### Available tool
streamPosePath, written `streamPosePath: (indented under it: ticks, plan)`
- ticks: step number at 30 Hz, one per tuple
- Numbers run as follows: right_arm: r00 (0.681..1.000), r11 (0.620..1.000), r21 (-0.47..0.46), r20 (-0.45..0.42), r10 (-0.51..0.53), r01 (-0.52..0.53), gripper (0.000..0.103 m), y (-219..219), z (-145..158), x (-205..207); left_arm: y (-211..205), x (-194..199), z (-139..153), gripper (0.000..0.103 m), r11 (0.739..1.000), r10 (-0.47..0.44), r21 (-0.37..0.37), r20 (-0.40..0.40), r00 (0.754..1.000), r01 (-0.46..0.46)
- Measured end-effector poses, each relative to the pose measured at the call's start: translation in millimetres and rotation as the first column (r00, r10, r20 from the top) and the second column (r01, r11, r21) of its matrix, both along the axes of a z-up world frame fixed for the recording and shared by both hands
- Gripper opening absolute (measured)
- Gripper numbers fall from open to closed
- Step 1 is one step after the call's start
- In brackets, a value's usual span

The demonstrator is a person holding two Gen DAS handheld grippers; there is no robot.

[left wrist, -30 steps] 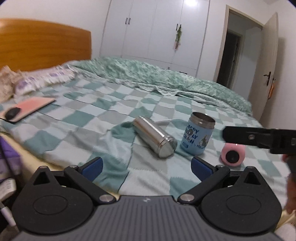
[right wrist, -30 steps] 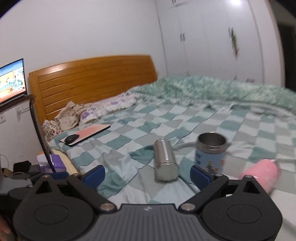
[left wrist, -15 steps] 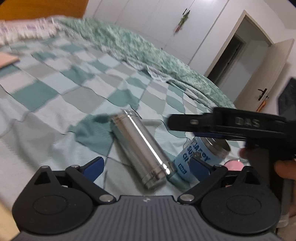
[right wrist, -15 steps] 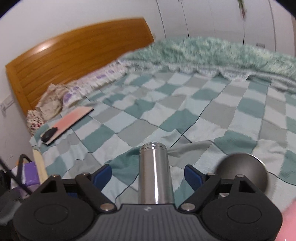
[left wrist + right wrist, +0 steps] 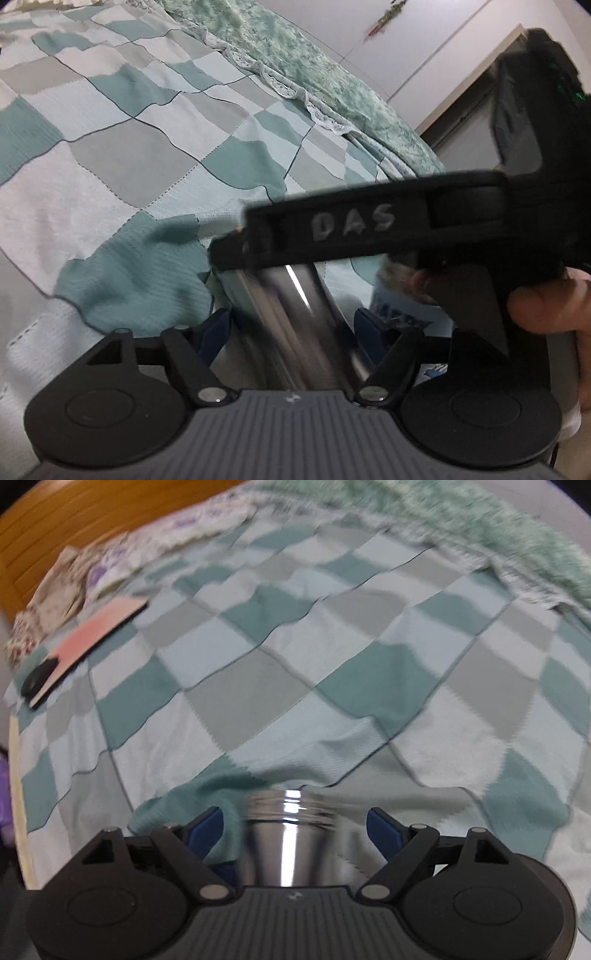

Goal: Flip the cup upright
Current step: 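Lift the silver bottle with the right gripper and rotate it upright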

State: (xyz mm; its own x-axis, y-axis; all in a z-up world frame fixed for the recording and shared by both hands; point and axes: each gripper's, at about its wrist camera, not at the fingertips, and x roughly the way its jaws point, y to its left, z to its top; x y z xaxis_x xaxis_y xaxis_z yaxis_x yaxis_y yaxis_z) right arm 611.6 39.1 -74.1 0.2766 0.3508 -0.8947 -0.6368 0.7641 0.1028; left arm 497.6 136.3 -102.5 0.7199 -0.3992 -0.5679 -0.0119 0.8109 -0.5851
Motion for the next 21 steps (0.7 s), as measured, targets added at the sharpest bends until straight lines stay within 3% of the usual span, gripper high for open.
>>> streamPosePath:
  ticks: [1,5,7,11,16,21]
  plan:
    - [1.0,1.0,-0.012,-0.015,0.003,-0.003,0.062,1.4,-3.0,3.2,0.8,2.7,-1.6,0.076,1.0,-0.005,-0.012,-0.007,1.0,0.005]
    - [0.994,0.999,0.031,-0.104,-0.017,0.021,0.063,-5.9,-10.9,17.9,0.9,14.7,-8.3,0.079,0.999,-0.017,-0.044,-0.032,0.999,0.016]
    - [0.99,0.997,0.07,-0.138,-0.02,0.03,0.063,-12.6,-15.6,25.7,-2.7,19.4,-7.6,0.079,1.0,-0.02,-0.022,-0.035,0.999,0.019]
    - [0.994,0.991,0.107,-0.066,0.087,-0.08,0.065,-14.6,-19.2,25.2,-11.1,23.0,-3.2,0.079,0.999,-0.021,0.038,-0.016,1.0,0.021]
    - [0.996,0.986,0.163,-0.074,0.057,-0.044,0.064,-20.2,-10.5,27.9,-18.2,13.7,3.0,0.078,0.994,0.008,0.106,0.05,0.999,-0.014]
    - [0.999,0.981,0.19,-0.007,0.047,-0.045,0.064,-22.4,12.7,14.2,-23.2,2.0,19.9,0.073,0.986,0.017,0.161,0.121,0.992,-0.036]
